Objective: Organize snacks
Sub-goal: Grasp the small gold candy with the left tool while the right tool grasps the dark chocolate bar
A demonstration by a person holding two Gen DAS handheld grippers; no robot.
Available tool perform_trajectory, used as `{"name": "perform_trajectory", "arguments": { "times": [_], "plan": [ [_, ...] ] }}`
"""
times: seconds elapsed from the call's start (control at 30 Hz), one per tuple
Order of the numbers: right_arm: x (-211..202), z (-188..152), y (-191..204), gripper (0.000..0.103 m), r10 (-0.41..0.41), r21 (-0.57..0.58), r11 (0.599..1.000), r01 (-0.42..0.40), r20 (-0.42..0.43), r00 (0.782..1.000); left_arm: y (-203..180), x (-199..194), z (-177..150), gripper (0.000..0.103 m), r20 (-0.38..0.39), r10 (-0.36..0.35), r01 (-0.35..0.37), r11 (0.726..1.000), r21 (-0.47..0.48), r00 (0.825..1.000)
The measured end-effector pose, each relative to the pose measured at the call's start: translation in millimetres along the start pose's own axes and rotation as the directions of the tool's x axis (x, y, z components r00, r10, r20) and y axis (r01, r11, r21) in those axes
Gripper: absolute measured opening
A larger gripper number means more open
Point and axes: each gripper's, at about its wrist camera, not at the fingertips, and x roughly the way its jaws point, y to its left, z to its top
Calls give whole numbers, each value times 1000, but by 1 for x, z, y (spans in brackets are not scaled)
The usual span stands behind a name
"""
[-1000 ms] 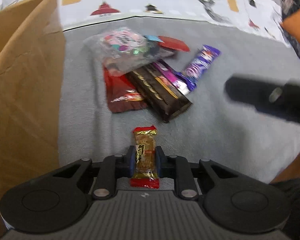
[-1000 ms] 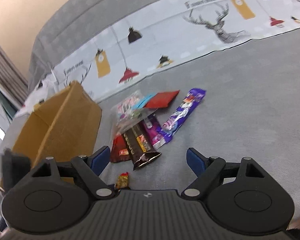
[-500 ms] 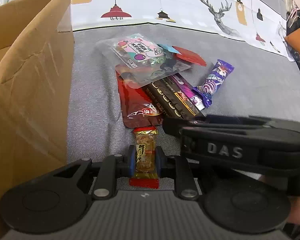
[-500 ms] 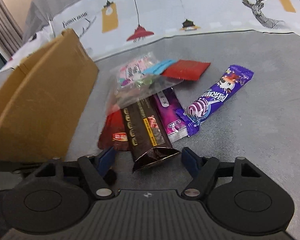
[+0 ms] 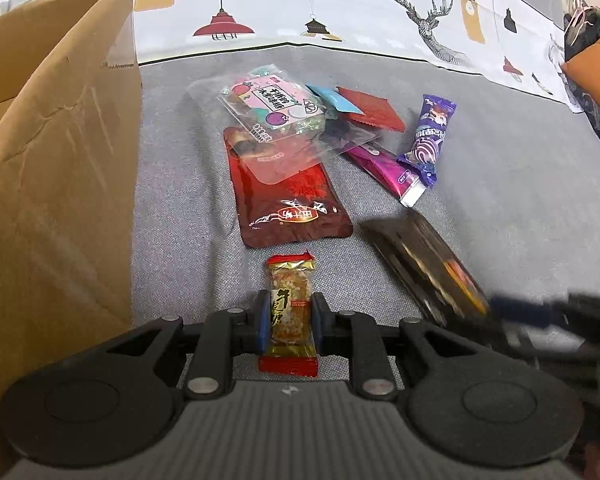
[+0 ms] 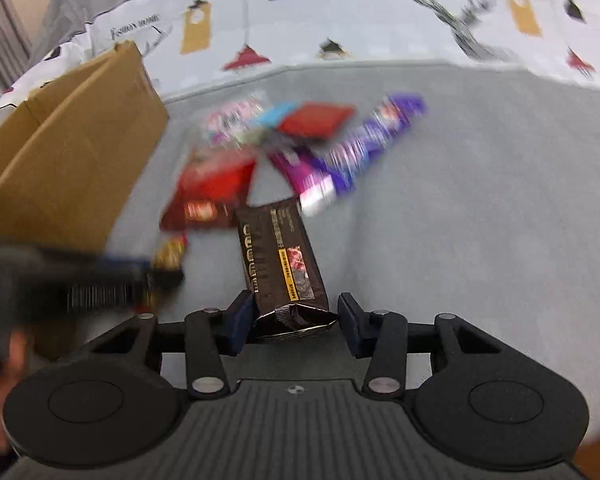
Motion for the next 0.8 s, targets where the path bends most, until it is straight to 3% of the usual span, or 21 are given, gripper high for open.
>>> {"name": "perform_trajectory", "arguments": {
  "times": [0.07,0.13,0.2,0.23,0.27,0.3,0.37,0.4,0.6,0.7,0.8],
  "plan": [
    [-3,-7,-3,50,7,-7,1000,-7,-2,1000,-1,1,2,28,-4,1,-1,1000,-15,1000],
    [0,-5,-7,58,-1,-4,1000,1,14,1000,-2,1,3,44,-6,-19,19,999,-34,1000],
    [5,1,-7,71,-13,-1,1000,13,36,999,-7,1,2,46,-4,-14,14,1000,-16,1000],
    [8,4,-5,73,-15,-16,1000,16,47,999,-9,1,1,44,0,-5,5,1000,2,1000],
    [12,7,-2,73,-10,-35,999,11,51,999,-12,1,-1,38,6,15,-16,1000,27,1000],
    [16,10,1,70,0,-54,999,3,50,999,-15,1,-2,23,13,45,-45,998,50,999],
    [23,12,6,48,15,-89,996,-13,30,999,-15,1,-2,20,12,40,-41,997,59,999],
    [25,12,9,42,7,-107,994,-5,17,1000,-12,0,0,20,4,25,-26,999,42,1000],
    [-1,7,13,42,-36,-165,985,54,115,993,-7,-2,4,20,-51,-52,51,998,-32,997],
    [8,6,5,42,-56,-137,988,64,62,996,-8,1,2,23,-36,-48,47,998,-42,998],
    [18,5,3,51,-48,-125,991,51,23,999,-18,0,-1,25,-17,-19,20,1000,19,1000]
  ]
}}
